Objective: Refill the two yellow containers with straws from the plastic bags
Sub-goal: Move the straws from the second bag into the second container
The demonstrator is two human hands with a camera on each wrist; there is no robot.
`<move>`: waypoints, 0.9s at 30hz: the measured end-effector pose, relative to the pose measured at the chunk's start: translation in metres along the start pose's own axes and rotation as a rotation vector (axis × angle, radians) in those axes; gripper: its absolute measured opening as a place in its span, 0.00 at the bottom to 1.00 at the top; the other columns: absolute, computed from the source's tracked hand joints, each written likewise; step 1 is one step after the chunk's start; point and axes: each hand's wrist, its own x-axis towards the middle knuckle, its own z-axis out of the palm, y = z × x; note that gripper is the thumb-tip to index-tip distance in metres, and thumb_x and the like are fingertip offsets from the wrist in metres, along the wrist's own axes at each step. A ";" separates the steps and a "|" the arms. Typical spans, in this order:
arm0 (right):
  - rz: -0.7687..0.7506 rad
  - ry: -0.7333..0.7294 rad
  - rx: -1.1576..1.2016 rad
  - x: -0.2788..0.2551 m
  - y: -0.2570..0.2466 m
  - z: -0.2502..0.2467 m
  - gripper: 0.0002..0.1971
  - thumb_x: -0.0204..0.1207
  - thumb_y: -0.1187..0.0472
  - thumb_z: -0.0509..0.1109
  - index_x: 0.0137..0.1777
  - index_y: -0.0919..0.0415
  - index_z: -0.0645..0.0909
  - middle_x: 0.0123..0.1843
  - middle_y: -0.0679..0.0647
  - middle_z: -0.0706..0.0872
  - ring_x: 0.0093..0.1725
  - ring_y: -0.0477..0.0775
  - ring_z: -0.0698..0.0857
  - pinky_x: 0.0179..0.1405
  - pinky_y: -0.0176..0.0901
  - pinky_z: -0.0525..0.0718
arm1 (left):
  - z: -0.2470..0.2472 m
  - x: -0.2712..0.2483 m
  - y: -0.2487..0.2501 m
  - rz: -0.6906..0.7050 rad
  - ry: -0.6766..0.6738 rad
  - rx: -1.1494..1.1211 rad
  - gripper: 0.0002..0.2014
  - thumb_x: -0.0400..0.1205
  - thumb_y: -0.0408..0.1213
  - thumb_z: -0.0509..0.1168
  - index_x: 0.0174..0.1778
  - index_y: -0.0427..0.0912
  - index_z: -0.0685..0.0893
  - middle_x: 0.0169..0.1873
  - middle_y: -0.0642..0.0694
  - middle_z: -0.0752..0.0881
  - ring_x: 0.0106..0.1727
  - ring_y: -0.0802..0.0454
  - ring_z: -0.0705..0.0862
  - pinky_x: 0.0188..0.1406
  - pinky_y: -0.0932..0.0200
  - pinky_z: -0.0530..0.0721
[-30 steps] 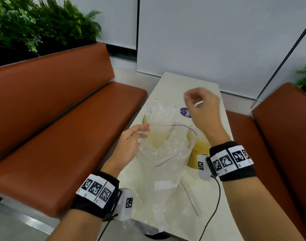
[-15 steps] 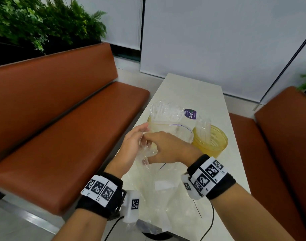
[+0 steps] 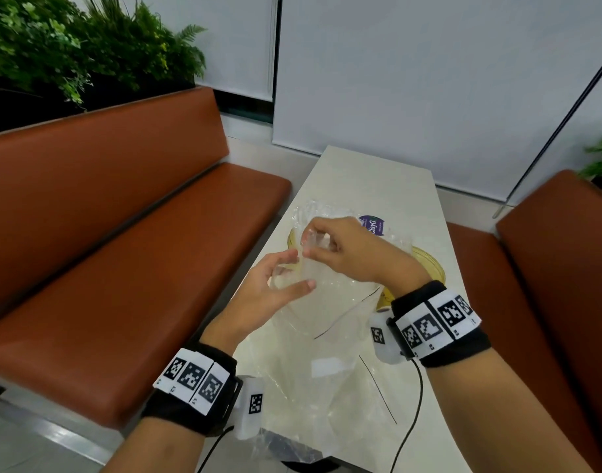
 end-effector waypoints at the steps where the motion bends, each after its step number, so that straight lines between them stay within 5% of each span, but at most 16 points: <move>1: -0.024 0.021 0.013 0.002 -0.007 -0.006 0.08 0.83 0.55 0.72 0.56 0.59 0.84 0.47 0.45 0.86 0.33 0.23 0.79 0.34 0.25 0.74 | 0.002 0.000 0.001 0.010 0.016 0.056 0.38 0.66 0.60 0.82 0.73 0.57 0.80 0.68 0.64 0.81 0.70 0.65 0.79 0.65 0.63 0.78; 3: -0.082 0.051 0.020 0.006 -0.022 -0.014 0.07 0.83 0.58 0.72 0.55 0.61 0.84 0.41 0.39 0.83 0.33 0.23 0.79 0.34 0.23 0.74 | 0.008 0.003 0.004 0.042 0.057 0.137 0.39 0.60 0.62 0.84 0.68 0.60 0.82 0.65 0.62 0.83 0.66 0.63 0.81 0.60 0.63 0.80; 7: -0.180 0.075 0.040 0.012 -0.044 -0.013 0.05 0.82 0.62 0.72 0.54 0.63 0.85 0.36 0.33 0.79 0.33 0.23 0.80 0.33 0.21 0.75 | 0.019 0.011 0.004 0.053 0.135 0.076 0.39 0.55 0.65 0.86 0.61 0.57 0.85 0.57 0.55 0.90 0.59 0.58 0.88 0.59 0.48 0.89; 11: -0.149 0.118 0.139 0.016 -0.044 0.003 0.08 0.81 0.57 0.74 0.56 0.58 0.86 0.47 0.48 0.89 0.32 0.35 0.83 0.34 0.40 0.86 | 0.025 0.015 0.000 0.066 0.281 0.070 0.17 0.71 0.49 0.82 0.50 0.47 0.87 0.45 0.48 0.92 0.46 0.51 0.91 0.51 0.40 0.91; 13: -0.115 0.181 0.241 0.016 -0.038 0.011 0.12 0.77 0.54 0.78 0.58 0.56 0.86 0.51 0.50 0.89 0.35 0.41 0.84 0.40 0.45 0.88 | 0.026 0.016 0.001 0.067 0.276 0.080 0.09 0.78 0.43 0.77 0.50 0.46 0.87 0.45 0.47 0.92 0.46 0.51 0.91 0.52 0.42 0.91; 18: 0.038 0.363 0.394 0.009 -0.027 0.023 0.37 0.61 0.45 0.87 0.71 0.48 0.79 0.54 0.38 0.84 0.42 0.29 0.80 0.49 0.27 0.77 | 0.022 0.019 -0.005 0.146 0.211 0.092 0.14 0.82 0.43 0.73 0.63 0.52 0.84 0.51 0.53 0.91 0.53 0.58 0.90 0.53 0.55 0.90; 20: 0.109 0.302 0.344 0.009 -0.022 0.036 0.40 0.56 0.39 0.87 0.69 0.49 0.80 0.56 0.39 0.86 0.51 0.31 0.83 0.52 0.29 0.81 | 0.029 0.020 -0.005 0.148 0.235 0.088 0.07 0.83 0.40 0.72 0.54 0.53 0.84 0.44 0.53 0.89 0.47 0.57 0.88 0.45 0.67 0.88; 23: 0.170 0.246 0.319 0.011 -0.017 0.060 0.27 0.61 0.38 0.84 0.51 0.57 0.86 0.46 0.49 0.90 0.46 0.46 0.90 0.46 0.48 0.91 | 0.032 0.020 -0.004 0.180 0.255 0.077 0.06 0.76 0.42 0.69 0.43 0.46 0.81 0.38 0.53 0.83 0.39 0.66 0.86 0.38 0.73 0.81; 25: 0.154 0.319 0.419 0.013 -0.018 0.067 0.12 0.72 0.49 0.81 0.41 0.55 0.84 0.36 0.46 0.88 0.37 0.44 0.88 0.37 0.41 0.87 | 0.029 0.019 -0.005 0.195 0.223 0.094 0.15 0.73 0.39 0.69 0.54 0.38 0.85 0.43 0.50 0.89 0.47 0.64 0.90 0.42 0.68 0.84; 27: 0.126 0.363 0.505 0.014 -0.024 0.066 0.06 0.77 0.58 0.78 0.41 0.54 0.83 0.33 0.44 0.87 0.34 0.39 0.88 0.37 0.32 0.83 | 0.025 0.019 -0.006 0.187 0.185 0.100 0.19 0.76 0.32 0.73 0.64 0.39 0.83 0.49 0.53 0.90 0.53 0.63 0.90 0.45 0.71 0.85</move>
